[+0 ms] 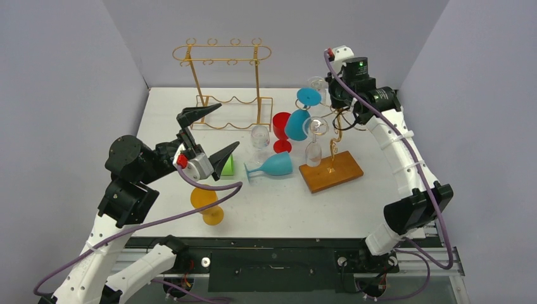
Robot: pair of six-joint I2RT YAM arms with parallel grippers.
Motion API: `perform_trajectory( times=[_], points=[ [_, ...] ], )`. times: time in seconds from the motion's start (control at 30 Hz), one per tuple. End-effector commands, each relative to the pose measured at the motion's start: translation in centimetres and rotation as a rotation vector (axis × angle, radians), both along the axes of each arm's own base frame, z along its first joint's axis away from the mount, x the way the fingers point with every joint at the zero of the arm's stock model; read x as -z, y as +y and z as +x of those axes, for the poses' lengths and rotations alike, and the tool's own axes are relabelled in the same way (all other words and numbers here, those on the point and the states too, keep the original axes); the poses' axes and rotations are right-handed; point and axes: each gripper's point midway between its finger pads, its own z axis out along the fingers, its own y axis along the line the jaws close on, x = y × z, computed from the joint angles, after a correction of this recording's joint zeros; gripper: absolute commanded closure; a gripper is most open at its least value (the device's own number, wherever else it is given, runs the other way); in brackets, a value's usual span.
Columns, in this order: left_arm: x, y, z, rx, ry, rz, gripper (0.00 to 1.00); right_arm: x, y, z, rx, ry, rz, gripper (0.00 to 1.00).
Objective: Place the wine glass upside down on the wine glass rack
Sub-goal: Adjust the wine rack at the center of the board.
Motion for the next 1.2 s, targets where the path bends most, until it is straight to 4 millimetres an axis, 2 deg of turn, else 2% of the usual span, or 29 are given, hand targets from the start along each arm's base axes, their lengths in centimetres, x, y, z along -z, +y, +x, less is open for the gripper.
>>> perform_trajectory(
  times=[0.0,0.23,0.4,0.67,0.83,1.17],
  points=[
    [-2.0,0.5,-0.9,-0.001,-0.053,-0.026,0.04,-4.8,-0.7,-0.4,0.073,-0.216,0.084,1.0],
    [-2.0,0.4,-0.9,0.001,-0.055,-0.027,0.04,-6.4,-1.5,-1.8,0.12,-0.349,0.169,1.0],
    [-1.9,0.4,-1.0,0.001,-0.057,-0.029,0.04,-6.9,-2.4,-2.1,0.166,-0.416,0.199,1.0],
    [-2.0,0.5,-1.1,-0.002,-0.062,-0.034,0.04,-9.4,-3.6,-2.5,0.222,-0.538,0.246,1.0],
    [-1.9,0.6,-1.1,-0.003,-0.068,-0.034,0.04,-9.8,-4.3,-3.0,0.254,-0.589,0.267,1.0],
    [-1.9,0.5,-1.1,-0.001,-0.071,-0.035,0.04,-11.7,-7.0,-4.2,0.388,-0.717,0.305,1.0]
  ],
)
